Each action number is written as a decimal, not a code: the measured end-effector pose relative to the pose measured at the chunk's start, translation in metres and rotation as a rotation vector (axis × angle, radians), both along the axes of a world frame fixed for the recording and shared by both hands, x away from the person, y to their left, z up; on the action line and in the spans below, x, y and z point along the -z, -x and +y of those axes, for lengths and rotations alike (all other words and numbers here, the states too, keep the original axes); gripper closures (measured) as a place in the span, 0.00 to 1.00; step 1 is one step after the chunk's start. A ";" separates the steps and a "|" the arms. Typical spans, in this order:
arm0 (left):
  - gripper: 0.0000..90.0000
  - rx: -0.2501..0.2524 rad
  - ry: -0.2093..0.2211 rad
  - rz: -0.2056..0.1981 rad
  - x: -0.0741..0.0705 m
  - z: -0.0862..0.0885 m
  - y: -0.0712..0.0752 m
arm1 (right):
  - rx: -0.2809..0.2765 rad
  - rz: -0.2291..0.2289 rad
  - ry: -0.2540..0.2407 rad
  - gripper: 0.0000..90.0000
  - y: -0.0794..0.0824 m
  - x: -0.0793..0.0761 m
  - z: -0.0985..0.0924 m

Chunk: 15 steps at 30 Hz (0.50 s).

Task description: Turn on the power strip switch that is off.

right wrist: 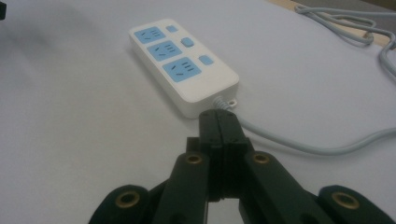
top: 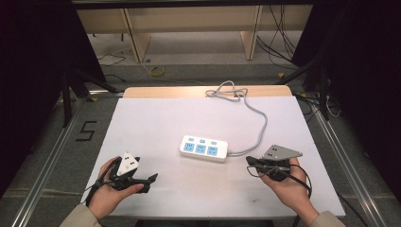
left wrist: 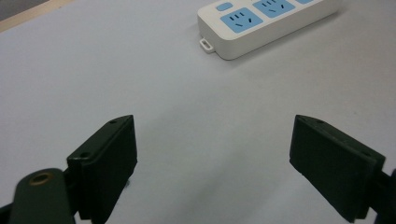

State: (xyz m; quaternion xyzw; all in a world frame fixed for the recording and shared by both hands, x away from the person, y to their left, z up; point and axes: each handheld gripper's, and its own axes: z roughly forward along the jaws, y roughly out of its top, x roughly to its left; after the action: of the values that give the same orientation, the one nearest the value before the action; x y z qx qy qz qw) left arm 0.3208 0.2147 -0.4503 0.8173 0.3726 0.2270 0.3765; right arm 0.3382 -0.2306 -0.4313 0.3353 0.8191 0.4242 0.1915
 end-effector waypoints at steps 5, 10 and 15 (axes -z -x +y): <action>0.17 0.001 0.000 0.000 0.000 0.000 0.000 | -0.004 0.001 0.000 1.00 -0.001 0.000 0.001; 0.17 0.000 0.000 0.000 0.000 0.000 0.000 | -0.004 0.000 0.001 1.00 -0.004 0.000 0.002; 0.17 0.000 0.000 -0.001 0.000 0.000 0.000 | -0.007 0.005 0.005 1.00 -0.006 0.000 0.004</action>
State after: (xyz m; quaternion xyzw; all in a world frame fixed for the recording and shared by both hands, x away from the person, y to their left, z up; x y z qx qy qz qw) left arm 0.3210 0.2145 -0.4504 0.8172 0.3725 0.2274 0.3765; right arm 0.3446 -0.2268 -0.4315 0.3328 0.8219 0.4220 0.1886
